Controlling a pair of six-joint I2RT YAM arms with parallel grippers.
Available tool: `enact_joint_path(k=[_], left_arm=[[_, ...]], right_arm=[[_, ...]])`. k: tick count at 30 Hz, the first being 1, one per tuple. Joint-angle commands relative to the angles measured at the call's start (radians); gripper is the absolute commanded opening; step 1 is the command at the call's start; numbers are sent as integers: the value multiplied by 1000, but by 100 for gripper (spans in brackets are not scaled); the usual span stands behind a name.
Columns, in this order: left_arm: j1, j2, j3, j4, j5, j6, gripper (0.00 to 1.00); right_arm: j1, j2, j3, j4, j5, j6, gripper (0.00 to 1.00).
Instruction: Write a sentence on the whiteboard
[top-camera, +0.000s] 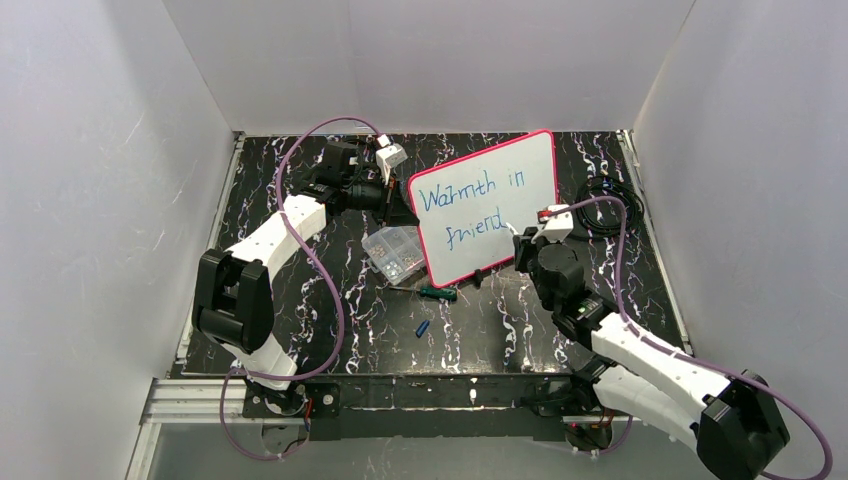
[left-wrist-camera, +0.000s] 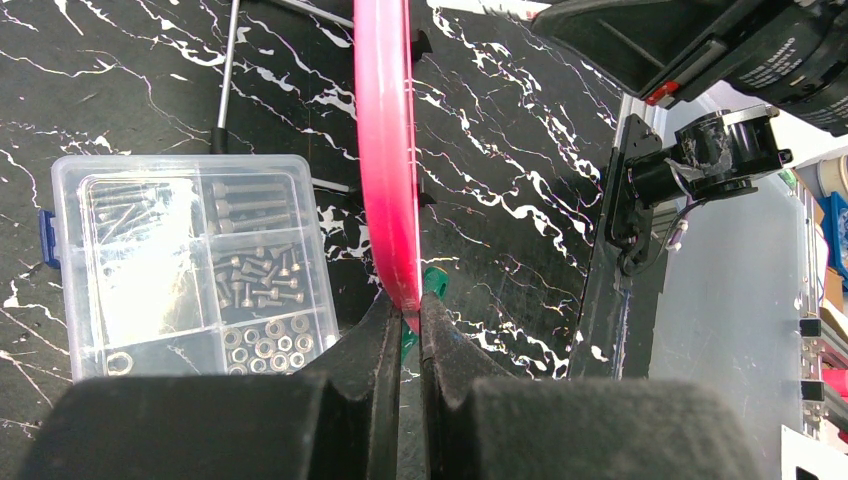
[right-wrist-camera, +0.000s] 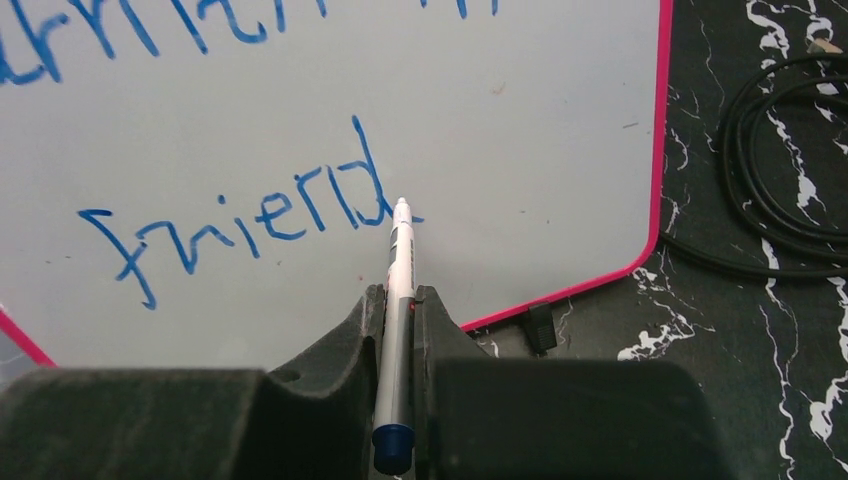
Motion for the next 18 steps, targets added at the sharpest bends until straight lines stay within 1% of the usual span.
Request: enact_joint_path(k=[1,10,18], left_arm=[[-10,-65,38,-6,55,12,0],[-9,-63,37,-6,56,12,0],[-9,-62,37,-6,57,13,0]], right_arm=[[-2,-38,51,28,-61,-1,1],[-2,10,72,94,-114,-17,1],[-3,21,73,124,-88,-28,1]])
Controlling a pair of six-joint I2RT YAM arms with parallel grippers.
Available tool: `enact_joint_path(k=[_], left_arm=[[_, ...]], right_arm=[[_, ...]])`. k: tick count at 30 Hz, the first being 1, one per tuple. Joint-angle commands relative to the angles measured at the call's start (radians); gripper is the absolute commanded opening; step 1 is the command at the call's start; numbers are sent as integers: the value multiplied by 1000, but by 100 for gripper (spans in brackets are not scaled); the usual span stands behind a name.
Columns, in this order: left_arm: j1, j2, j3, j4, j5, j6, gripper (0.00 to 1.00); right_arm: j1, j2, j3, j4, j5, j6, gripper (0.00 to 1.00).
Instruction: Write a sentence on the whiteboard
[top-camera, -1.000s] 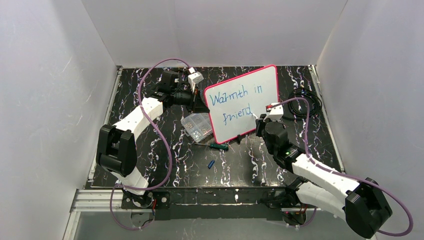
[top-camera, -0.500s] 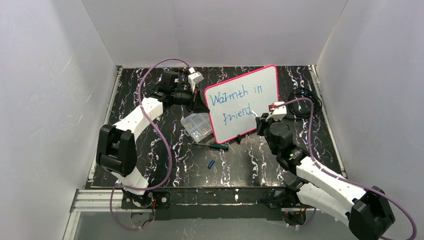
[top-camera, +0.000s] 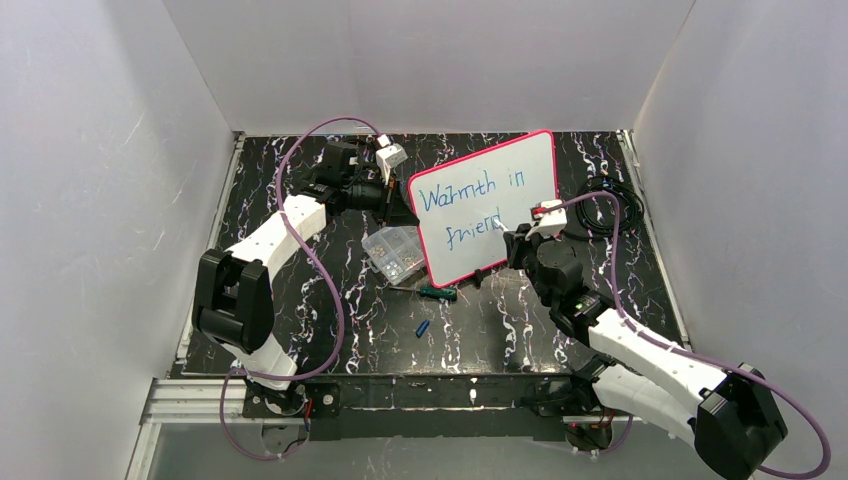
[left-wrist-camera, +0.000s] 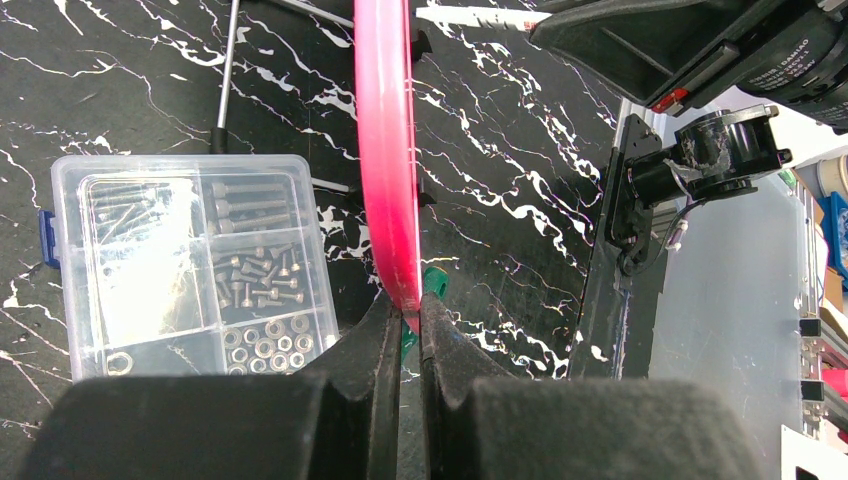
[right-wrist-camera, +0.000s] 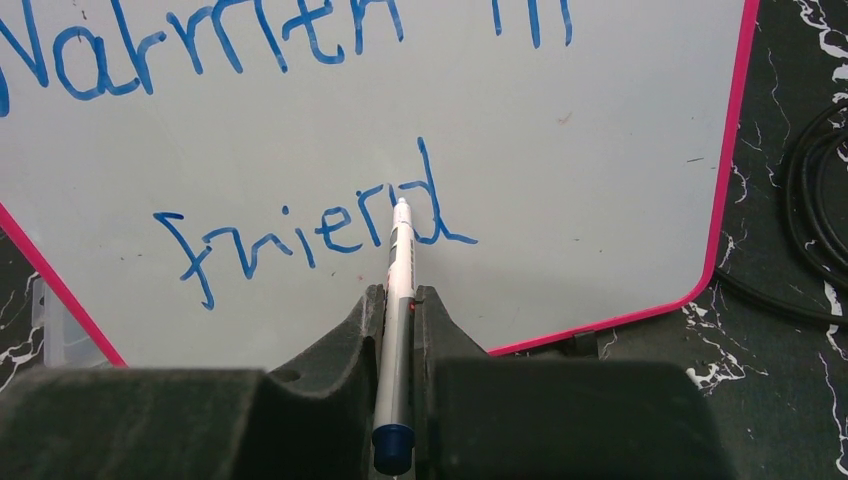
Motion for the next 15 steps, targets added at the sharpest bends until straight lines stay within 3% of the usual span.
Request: enact_joint_path(k=[1,15], left_arm=[[-9,-61,37,-6,57,13,0],[-10,-61,36,-6,57,12,0]], right_arm=[[-2,3,50,80,16,-20,1],[-2,41,40,97,37,-34,1]])
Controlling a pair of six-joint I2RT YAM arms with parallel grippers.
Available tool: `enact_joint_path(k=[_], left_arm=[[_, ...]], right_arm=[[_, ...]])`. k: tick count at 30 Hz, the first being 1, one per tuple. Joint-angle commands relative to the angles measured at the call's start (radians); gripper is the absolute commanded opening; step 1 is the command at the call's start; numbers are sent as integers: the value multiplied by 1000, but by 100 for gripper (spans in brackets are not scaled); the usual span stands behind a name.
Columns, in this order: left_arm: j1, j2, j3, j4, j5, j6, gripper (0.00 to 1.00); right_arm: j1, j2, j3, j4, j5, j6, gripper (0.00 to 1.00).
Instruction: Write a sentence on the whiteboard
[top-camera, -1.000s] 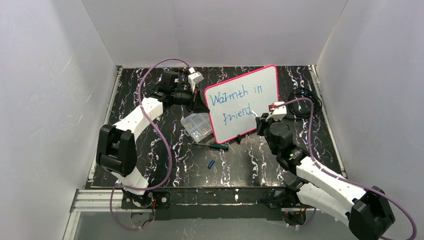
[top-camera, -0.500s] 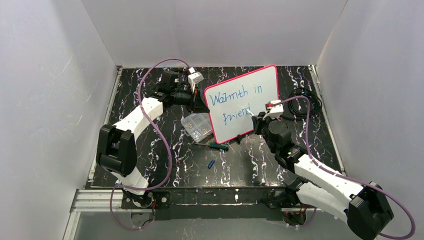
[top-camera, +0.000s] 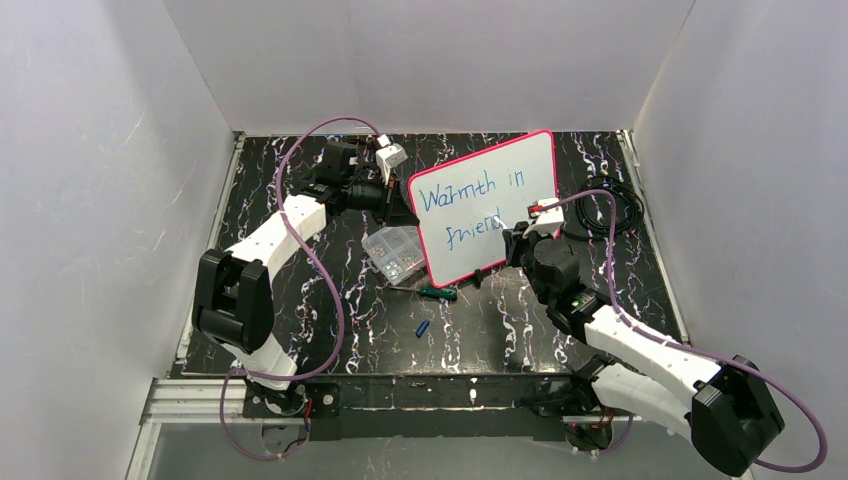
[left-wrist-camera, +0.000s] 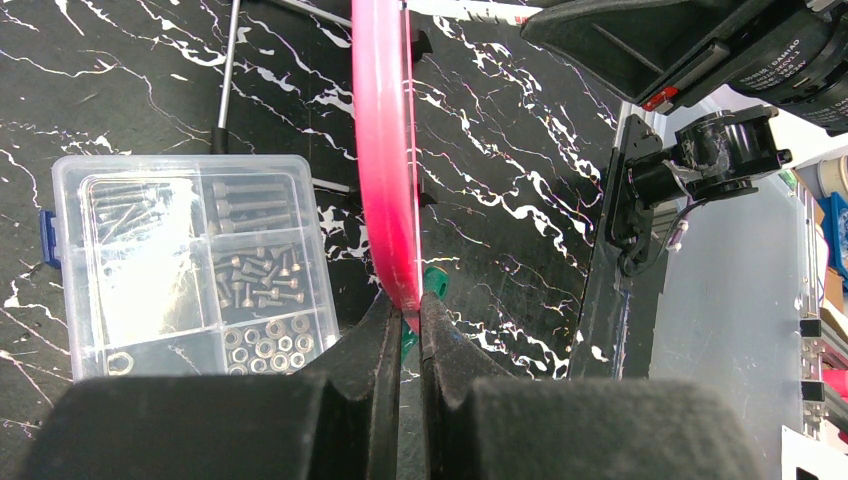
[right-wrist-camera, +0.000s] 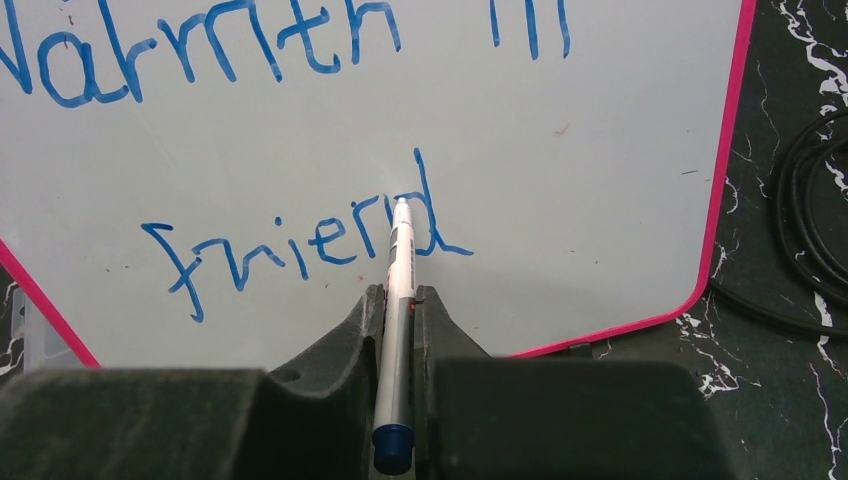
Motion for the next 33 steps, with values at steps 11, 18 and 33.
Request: enact_joint_path(k=[11,18,33], left_arm=[[-9,-62,37,-6,57,13,0],[-9,-61,38,-6,57,12,0],[-9,-61,39,-6,57,13,0]], right_arm=[[-3,-30,-20,2,14,35,1],[-2,-37,-36,-15,12,50,1],[-2,-45,-47,-33,11,66,1]])
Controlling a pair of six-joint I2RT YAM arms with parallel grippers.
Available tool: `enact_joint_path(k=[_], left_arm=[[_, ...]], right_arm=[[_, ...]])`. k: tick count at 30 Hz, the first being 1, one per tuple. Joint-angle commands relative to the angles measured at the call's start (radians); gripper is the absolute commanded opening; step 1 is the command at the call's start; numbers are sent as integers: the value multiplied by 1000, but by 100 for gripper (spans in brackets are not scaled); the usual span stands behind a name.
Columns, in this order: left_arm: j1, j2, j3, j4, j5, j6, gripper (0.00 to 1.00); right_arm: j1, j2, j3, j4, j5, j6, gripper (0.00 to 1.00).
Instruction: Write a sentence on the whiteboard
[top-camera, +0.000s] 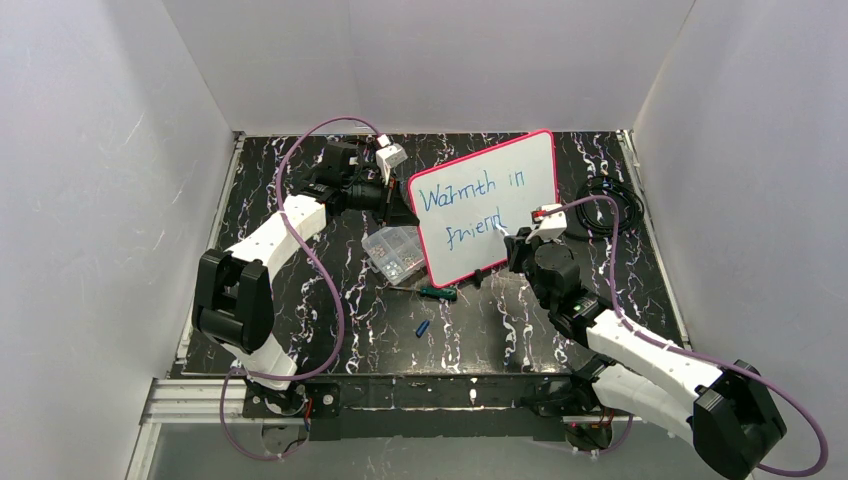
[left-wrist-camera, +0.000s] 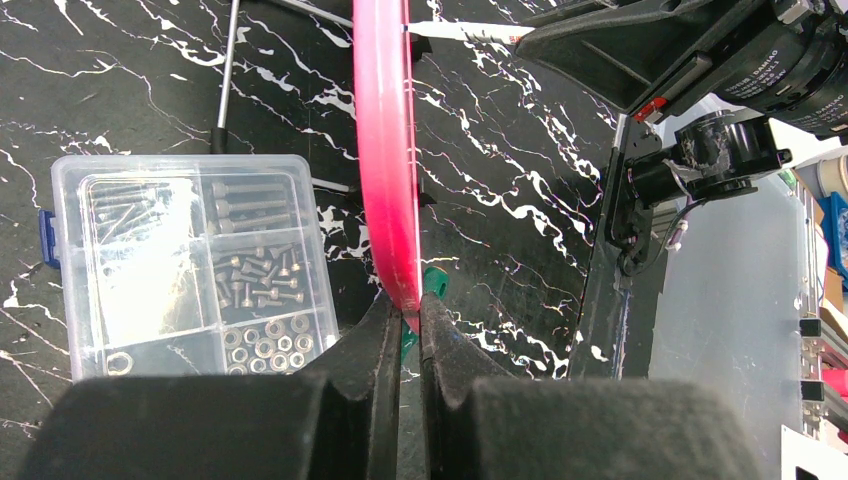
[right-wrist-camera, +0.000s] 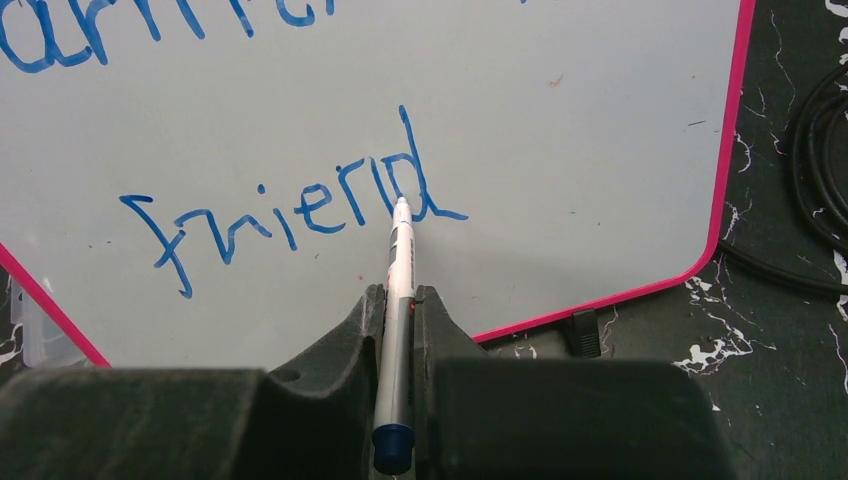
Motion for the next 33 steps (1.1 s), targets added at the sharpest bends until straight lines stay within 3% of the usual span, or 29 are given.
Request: enact_joint_path(k=[1,33], left_arm=[[-10,-61,38,-6,57,13,0],[-8,-70,39,-15,57,19,0]], right_arm=[[-3,-17,-10,-5,11,11,1],[-4,-93,18,-67,1,-6,1]])
